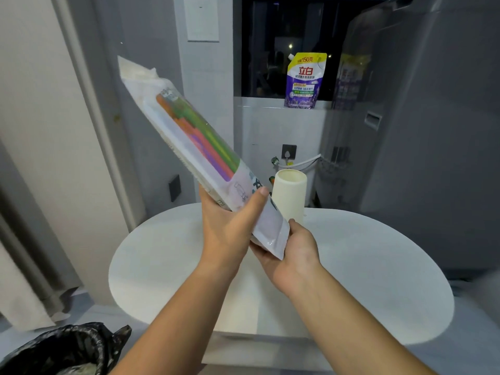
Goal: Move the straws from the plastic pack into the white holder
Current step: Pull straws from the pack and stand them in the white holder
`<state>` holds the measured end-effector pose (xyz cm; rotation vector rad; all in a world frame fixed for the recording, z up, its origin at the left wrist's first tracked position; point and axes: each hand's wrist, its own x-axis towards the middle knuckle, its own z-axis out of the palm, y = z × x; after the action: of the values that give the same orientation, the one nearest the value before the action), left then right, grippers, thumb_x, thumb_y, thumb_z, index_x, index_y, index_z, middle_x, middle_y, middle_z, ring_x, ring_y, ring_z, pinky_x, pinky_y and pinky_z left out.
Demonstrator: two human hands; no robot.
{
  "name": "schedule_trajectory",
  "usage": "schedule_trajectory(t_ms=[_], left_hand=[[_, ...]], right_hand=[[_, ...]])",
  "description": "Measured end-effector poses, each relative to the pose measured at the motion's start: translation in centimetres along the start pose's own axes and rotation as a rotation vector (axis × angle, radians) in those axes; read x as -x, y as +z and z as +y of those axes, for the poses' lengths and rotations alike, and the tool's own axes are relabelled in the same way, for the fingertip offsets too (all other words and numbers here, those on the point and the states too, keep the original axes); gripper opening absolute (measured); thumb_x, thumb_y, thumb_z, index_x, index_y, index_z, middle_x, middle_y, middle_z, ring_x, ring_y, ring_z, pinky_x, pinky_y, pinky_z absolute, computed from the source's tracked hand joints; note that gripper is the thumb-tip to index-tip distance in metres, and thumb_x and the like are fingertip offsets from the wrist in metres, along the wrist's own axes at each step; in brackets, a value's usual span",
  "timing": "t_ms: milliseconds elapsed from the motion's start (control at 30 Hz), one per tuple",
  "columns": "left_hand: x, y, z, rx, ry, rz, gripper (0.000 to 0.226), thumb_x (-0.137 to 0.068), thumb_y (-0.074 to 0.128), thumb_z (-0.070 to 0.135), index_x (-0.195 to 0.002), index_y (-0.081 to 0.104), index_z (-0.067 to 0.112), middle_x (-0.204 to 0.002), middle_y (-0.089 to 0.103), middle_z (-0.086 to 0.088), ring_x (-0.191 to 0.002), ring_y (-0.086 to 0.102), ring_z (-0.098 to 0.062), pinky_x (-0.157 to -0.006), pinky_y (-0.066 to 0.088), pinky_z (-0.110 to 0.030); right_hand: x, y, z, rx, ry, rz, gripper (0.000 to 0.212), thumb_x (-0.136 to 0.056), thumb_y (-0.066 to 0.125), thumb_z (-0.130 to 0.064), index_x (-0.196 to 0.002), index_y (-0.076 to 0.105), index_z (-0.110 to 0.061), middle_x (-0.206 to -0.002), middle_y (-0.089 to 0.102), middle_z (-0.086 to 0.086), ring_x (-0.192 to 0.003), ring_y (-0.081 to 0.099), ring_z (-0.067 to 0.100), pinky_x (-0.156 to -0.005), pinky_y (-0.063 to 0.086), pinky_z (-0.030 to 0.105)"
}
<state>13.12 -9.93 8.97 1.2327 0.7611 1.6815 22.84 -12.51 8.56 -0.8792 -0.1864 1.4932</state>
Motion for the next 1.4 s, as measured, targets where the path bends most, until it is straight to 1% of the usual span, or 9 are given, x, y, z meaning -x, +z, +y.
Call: schedule_trajectory(t_ms=[133,267,433,567,733,933,1167,1300,1400], left_hand=[[0.8,-0.4,-0.6,0.139,-0.144,0.08,0.063,-0.079,0.082,0.019,-0.135,0.056,0.003,-0.123,0.07,-0.021,-0.116,0.069,-0.036,-0.099,0.058,-0.047],[1.5,-0.7,-1.5,0.259,-0.304,0.019,0.064,-0.08,0.079,0.016,-0.139,0.057,0.005,-0.131,0.069,-0.02,-0.121,0.067,-0.034,-0.107,0.052,-0.051],[0.6,-1.2,-1.2,0.519,-0.521,0.129,0.054,-0.088,0.073,0.018,-0.14,0.059,0.008,-0.131,0.071,-0.016,-0.118,0.07,-0.028,-0.103,0.054,-0.053],[0.3,-1.2,-1.3,0.597,-0.583,0.187,0.033,-0.097,0.065,0.014,-0.13,0.063,0.013,-0.115,0.078,-0.011,-0.1,0.077,-0.024,-0.096,0.057,-0.052],[0.9,-0.2,-1.8,0.644,-0.626,0.195,0.024,-0.097,0.065,0.013,-0.121,0.065,0.013,-0.1,0.081,-0.009,-0.085,0.079,-0.021,-0.081,0.06,-0.046],[0.2,-1.2,-1.2,0.696,-0.594,0.263,0.026,-0.096,0.067,0.011,-0.121,0.065,0.013,-0.104,0.081,-0.01,-0.102,0.076,-0.025,-0.102,0.052,-0.059],[0.8,-0.7,-1.1,0.7,-0.581,0.211,0.036,-0.096,0.066,0.012,-0.132,0.062,0.013,-0.113,0.079,-0.011,-0.109,0.074,-0.028,-0.106,0.049,-0.06],[0.6,-1.0,-0.9,0.727,-0.578,0.25,0.039,-0.095,0.067,0.011,-0.134,0.061,0.012,-0.117,0.078,-0.013,-0.109,0.073,-0.028,-0.101,0.053,-0.058],[0.4,-1.2,-0.8,0.759,-0.572,0.275,0.039,-0.095,0.068,0.011,-0.133,0.062,0.012,-0.117,0.078,-0.013,-0.106,0.075,-0.027,-0.096,0.056,-0.055]], right_hand=[[-0.2,-0.2,-0.2,0.052,-0.078,0.056,0.031,-0.102,0.048,-0.019,-0.12,0.068,-0.006,-0.108,0.077,0.016,-0.101,0.073,0.036,-0.092,0.057,0.052],[0.1,-0.4,-1.2,0.198,-0.194,0.051,0.028,-0.104,0.047,-0.019,-0.107,0.071,-0.005,-0.101,0.078,0.013,-0.095,0.073,0.031,-0.093,0.057,0.044],[-0.5,-1.1,-2.8,0.602,-0.371,0.038,0.039,-0.105,0.046,-0.037,-0.105,0.071,-0.007,-0.091,0.073,0.01,-0.074,0.065,0.02,-0.063,0.053,0.03],[-1.4,-1.9,-3.8,0.839,-0.593,0.066,0.041,-0.095,0.055,-0.05,-0.08,0.063,-0.013,-0.065,0.056,-0.003,-0.06,0.049,0.018,-0.062,0.04,0.033],[-2.0,-1.7,-3.8,0.927,-0.786,0.023,0.029,-0.098,0.061,-0.029,-0.081,0.063,-0.005,-0.064,0.06,0.009,-0.049,0.05,0.003,-0.049,0.04,0.013],[-2.9,-2.7,-5.0,0.848,-0.802,0.073,0.026,-0.099,0.058,-0.029,-0.076,0.059,-0.016,-0.053,0.053,-0.014,-0.053,0.046,0.011,-0.058,0.038,0.029],[-2.2,-2.3,-4.1,0.76,-0.624,0.003,0.025,-0.089,0.071,-0.039,-0.08,0.066,-0.016,-0.053,0.053,-0.006,-0.047,0.043,0.012,-0.052,0.036,0.027],[-1.7,-1.9,-4.9,0.406,-0.499,-0.068,0.028,-0.092,0.07,-0.018,-0.07,0.054,-0.012,-0.055,0.035,0.003,-0.043,0.029,0.012,-0.04,0.025,0.024],[-1.7,-1.6,-5.2,0.125,-0.396,-0.094,0.03,-0.089,0.073,-0.024,-0.072,0.049,-0.018,-0.055,0.034,-0.003,-0.041,0.027,0.008,-0.036,0.023,0.02]])
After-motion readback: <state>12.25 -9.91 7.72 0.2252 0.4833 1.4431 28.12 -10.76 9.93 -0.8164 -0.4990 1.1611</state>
